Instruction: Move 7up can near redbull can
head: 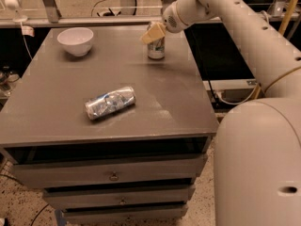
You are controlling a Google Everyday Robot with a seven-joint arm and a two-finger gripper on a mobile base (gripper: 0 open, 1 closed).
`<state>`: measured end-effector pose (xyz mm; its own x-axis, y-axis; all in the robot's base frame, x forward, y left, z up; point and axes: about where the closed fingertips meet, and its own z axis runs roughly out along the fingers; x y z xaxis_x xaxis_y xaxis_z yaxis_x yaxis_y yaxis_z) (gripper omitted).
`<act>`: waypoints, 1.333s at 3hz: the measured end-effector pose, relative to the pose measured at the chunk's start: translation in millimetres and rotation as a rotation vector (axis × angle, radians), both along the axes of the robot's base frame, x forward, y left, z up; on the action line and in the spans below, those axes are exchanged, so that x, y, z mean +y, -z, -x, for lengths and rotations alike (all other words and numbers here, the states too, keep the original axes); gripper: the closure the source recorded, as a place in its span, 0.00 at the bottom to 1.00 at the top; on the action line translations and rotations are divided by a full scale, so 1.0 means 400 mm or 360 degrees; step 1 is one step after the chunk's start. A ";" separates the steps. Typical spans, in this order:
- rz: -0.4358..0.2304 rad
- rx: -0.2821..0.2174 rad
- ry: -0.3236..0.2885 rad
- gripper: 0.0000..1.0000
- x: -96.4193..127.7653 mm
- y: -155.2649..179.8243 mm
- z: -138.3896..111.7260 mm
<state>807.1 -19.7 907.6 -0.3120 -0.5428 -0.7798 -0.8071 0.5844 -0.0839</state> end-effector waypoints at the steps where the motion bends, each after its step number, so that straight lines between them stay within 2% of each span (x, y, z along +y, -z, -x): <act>1: -0.0031 0.0001 -0.0049 0.49 0.027 0.001 0.006; 2: -0.0081 -0.0053 -0.0134 0.73 0.055 -0.032 0.041; 3: -0.0059 -0.0129 -0.0262 0.96 0.092 -0.084 0.127; 4: -0.0002 -0.0134 -0.0373 1.00 0.129 -0.115 0.250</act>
Offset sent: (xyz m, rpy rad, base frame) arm -0.0411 0.0319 0.0337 0.0911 -0.0884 0.1501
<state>706.9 31.7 953.7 -0.1114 -0.5915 -0.7986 -0.9108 0.3823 -0.1561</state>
